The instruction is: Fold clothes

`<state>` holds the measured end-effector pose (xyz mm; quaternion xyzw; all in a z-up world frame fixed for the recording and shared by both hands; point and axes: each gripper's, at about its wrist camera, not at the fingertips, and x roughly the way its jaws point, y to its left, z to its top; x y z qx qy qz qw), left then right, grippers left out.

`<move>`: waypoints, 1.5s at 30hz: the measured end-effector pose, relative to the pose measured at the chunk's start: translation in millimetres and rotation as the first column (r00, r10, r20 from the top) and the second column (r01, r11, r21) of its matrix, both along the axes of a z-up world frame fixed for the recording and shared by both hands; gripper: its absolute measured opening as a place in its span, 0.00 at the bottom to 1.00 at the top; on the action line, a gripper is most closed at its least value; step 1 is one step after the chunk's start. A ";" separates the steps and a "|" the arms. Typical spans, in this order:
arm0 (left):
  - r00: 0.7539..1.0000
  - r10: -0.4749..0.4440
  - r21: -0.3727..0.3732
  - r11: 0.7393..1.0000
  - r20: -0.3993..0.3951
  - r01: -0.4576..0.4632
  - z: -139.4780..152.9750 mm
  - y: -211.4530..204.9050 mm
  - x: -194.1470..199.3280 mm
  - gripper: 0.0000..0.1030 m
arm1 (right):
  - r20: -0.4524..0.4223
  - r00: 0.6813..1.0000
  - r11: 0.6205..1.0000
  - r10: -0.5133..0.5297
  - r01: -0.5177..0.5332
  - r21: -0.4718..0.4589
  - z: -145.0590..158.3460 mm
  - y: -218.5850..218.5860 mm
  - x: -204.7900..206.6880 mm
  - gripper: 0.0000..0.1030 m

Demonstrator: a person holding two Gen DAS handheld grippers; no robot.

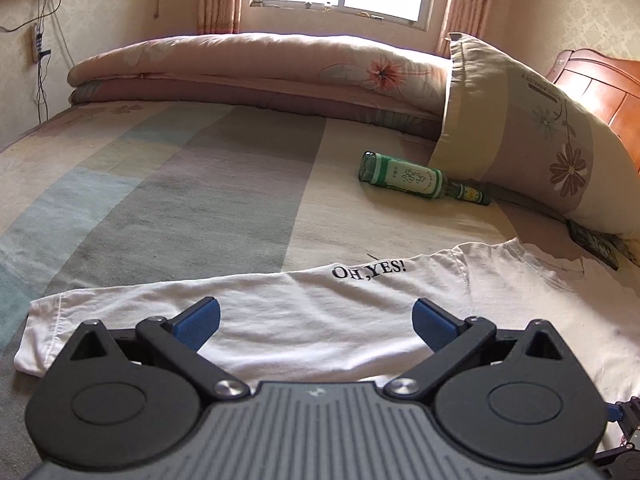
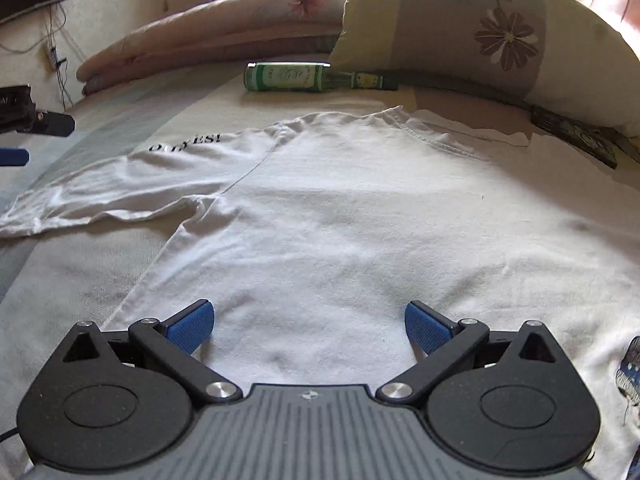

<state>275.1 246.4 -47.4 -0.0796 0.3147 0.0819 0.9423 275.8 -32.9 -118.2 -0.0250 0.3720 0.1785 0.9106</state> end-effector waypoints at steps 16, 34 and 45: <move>0.952 -0.096 -0.313 0.950 -0.291 0.000 -38.0 -43.4 131.0 0.99 | -0.153 0.987 0.976 0.048 -0.013 0.217 28.4 -57.3 26.5 1.00; 0.925 -0.229 -0.357 0.927 -0.304 0.112 -36.6 -89.0 170.5 0.99 | -0.151 0.988 0.960 -0.003 0.045 0.275 30.0 -77.0 32.6 1.00; 0.959 -0.131 -0.270 0.961 -0.252 0.060 -40.8 -70.4 200.1 0.98 | -0.143 0.990 0.970 -0.006 0.040 0.241 24.0 -74.0 34.8 1.00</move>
